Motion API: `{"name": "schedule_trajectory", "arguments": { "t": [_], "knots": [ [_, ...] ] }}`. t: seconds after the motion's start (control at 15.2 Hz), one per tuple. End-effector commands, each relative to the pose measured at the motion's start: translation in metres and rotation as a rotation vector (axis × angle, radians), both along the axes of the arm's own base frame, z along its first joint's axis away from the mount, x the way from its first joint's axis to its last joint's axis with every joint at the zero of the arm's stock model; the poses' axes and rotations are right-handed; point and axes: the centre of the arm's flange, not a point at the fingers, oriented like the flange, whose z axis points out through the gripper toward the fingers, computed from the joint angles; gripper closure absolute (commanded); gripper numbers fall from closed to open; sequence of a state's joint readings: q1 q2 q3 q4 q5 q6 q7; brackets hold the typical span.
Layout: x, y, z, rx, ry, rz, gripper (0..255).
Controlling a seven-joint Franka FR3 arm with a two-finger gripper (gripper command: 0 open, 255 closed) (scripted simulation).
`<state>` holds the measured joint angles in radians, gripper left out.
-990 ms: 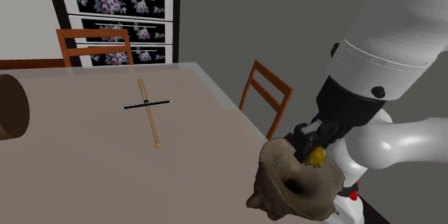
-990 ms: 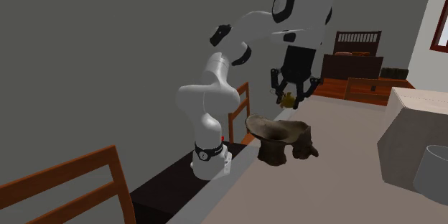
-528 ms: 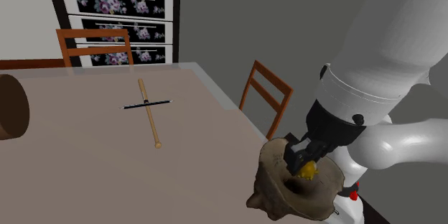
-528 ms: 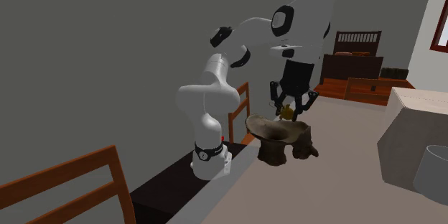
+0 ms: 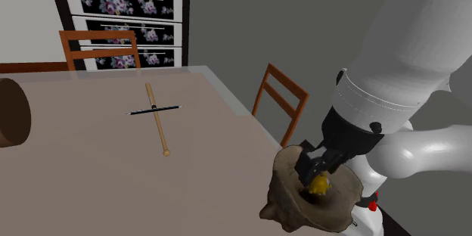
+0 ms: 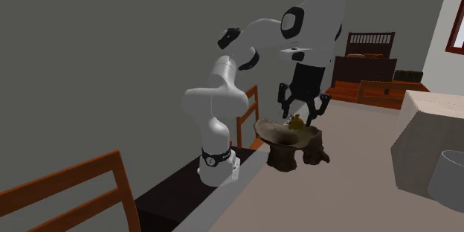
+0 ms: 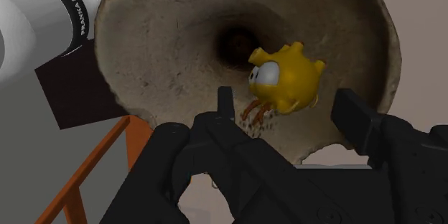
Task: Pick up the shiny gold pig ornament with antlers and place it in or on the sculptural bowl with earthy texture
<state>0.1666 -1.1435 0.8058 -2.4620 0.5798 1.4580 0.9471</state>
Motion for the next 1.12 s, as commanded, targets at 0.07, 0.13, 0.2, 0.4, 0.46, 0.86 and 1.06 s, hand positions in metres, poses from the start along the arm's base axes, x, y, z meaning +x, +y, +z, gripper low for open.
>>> {"name": "schedule_trajectory", "arguments": {
  "t": [0.07, 0.13, 0.2, 0.4, 0.46, 0.86, 1.06],
  "knots": [
    [0.0, 0.0, 0.0, 0.0, 0.0, 0.0, 0],
    [0.0, 0.0, 0.0, 0.0, 0.0, 0.0, 0],
    [0.0, 0.0, 0.0, 0.0, 0.0, 0.0, 0],
    [-0.001, 0.004, 0.026, 0.0, 0.0, 0.0, 0],
    [-0.002, 0.005, 0.039, 0.0, 0.0, 0.0, 0],
    [-0.003, 0.007, 0.049, 0.0, 0.0, 0.0, 0],
    [-0.003, 0.007, 0.049, 0.0, 0.0, 0.0, 0]
  ]
}}
